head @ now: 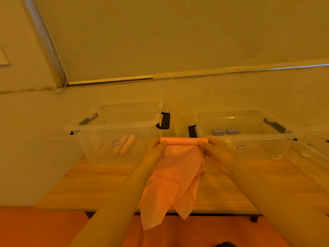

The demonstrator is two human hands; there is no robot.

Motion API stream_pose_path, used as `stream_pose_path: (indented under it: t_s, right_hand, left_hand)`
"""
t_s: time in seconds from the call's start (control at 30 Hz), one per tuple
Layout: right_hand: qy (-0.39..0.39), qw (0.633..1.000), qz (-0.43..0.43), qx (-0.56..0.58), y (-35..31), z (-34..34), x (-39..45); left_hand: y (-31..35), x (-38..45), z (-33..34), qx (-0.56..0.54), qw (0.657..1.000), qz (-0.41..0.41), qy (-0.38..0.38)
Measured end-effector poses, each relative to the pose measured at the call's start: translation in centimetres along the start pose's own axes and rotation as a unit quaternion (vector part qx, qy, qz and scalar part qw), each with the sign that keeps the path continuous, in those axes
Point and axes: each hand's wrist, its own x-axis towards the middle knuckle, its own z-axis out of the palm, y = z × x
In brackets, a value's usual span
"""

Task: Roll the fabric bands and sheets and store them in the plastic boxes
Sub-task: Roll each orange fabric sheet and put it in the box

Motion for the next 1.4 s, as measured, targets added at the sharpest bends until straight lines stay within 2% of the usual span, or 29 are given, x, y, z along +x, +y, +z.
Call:
stream_pose_path:
  t_s: [0.07,0.27,0.63,1.17,1.33,1.4]
  right_hand:
    - [-0.018,1.0,-0.008,0.0,-0.1,-0.1,-0.1]
    - [-0.001,0.996,-0.038,-0.086,0.0,0.0,-0.2]
    - [0.003,0.999,-0.027,-0.043,-0.3,0.1,-0.5]
    - [-0.028,0.999,-0.017,0.001,-0.6,0.2,-0.8]
    - [-0.036,0.999,-0.023,0.01,-0.7,-0.2,-0.8]
    - [-0.04,0.999,-0.024,0.012,-0.9,-0.2,-0.8]
  left_hand:
    - [0.0,-0.1,-0.1,-0.003,1.0,0.01,-0.003]
    - [0.2,-0.1,0.0,-0.039,0.999,-0.008,0.001]
    - [0.2,-0.4,-0.3,-0.03,0.999,0.03,0.017]
    - [0.7,-0.6,-0.4,-0.05,0.999,-0.004,0.01]
    - [1.5,-0.2,-0.5,-0.12,0.989,-0.083,-0.007]
    - [1.4,0.0,-0.5,-0.116,0.989,-0.087,-0.011]
